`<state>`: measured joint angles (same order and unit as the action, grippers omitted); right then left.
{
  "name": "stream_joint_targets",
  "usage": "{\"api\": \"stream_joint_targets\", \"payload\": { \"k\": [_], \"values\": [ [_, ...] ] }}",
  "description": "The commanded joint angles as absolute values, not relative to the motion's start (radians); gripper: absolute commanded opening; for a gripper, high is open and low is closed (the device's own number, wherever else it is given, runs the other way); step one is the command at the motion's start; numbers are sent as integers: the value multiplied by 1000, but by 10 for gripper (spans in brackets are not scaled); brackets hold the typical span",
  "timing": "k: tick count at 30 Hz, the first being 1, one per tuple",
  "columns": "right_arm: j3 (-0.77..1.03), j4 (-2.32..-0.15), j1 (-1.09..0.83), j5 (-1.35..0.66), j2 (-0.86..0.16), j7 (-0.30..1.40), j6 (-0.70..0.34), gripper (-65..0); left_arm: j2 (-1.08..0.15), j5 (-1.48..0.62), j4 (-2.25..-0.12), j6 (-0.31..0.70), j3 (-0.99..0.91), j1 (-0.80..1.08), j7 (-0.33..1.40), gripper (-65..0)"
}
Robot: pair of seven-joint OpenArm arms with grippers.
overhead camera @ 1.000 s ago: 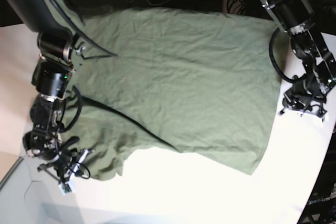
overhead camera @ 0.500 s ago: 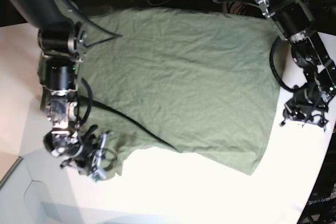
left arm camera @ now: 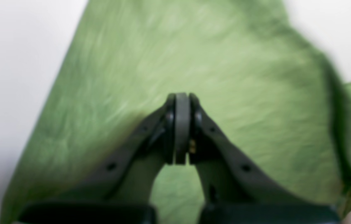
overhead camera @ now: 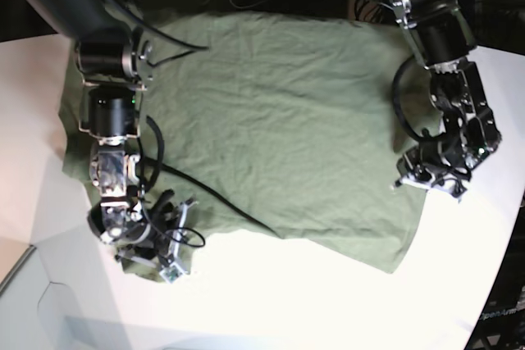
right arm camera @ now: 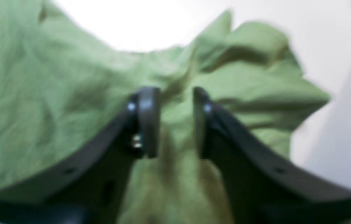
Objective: Layout the t-shirt on the table in an organized manner, then fold the t-shirt properly
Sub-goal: 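Drag the hem with the right gripper inward across the shirt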
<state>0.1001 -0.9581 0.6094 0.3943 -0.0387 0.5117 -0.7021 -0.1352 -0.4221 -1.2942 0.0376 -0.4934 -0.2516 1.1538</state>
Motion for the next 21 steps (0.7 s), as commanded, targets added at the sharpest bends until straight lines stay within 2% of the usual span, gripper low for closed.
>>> {"api": "stream_joint_targets", "payload": {
  "k": [1,4,10,15,21],
  "values": [
    [101,-977,647,387,-38,492,-698,-407,-148,-435,-1294,39,-493,-277,1145,-648],
    [101,-974,659,386,-35,492,-698,-358,-153,-435,-1236,39,-493,-274,1145,-648],
    [91,-967,662,386,-7,490,-698,-352,-156,-407,-1211,39,-493,-271,1145,-648],
    [-13,-872,653,386,-7,489,-698,-352,-156,-294,-1216,41,-493,-254,1145,-648],
    [-15,-963,570,386,-22,489,-698,-354,-231,-294,-1222,41,-493,-193,1148,-649]
  ]
}}
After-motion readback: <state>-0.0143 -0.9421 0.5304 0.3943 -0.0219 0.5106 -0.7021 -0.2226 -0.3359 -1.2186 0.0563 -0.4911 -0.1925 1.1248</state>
